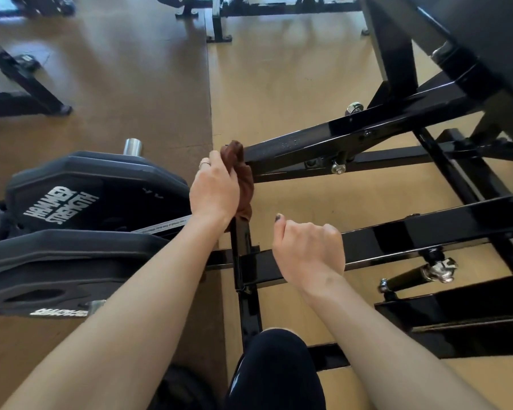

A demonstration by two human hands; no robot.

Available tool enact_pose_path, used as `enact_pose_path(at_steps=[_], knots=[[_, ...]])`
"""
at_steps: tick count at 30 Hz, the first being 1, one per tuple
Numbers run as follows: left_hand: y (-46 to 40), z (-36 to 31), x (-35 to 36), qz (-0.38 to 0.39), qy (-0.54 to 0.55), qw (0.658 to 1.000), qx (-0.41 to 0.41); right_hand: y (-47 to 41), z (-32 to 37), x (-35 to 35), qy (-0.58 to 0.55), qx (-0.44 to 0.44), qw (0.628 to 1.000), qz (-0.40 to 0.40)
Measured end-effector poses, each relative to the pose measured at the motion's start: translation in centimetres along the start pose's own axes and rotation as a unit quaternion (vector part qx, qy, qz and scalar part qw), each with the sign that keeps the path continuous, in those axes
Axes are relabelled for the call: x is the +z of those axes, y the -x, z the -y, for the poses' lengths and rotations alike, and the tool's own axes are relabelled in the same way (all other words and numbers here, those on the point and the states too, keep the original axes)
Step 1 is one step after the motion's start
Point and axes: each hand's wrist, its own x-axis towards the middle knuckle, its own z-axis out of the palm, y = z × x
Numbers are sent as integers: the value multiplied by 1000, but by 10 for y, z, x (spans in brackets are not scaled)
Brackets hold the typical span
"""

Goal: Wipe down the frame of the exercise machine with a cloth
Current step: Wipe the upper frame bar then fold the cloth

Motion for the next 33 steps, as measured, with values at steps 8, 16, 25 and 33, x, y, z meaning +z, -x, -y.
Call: enact_pose_path(at_steps=[8,16,25,33], knots=[[-52,-31,34,10,-68,997,41,-71,-58,-26,-2,-51,996,-76],[-67,-82,50,86,-16,980,181,-97,-67,0,-87,37,994,56],[-99,-83,55,69,-64,994,64,-57,-82,-18,-41,-21,990,-137],[-58,-164,76,96,12,974,204,-62,-82,-16,21,-13,978,-205]])
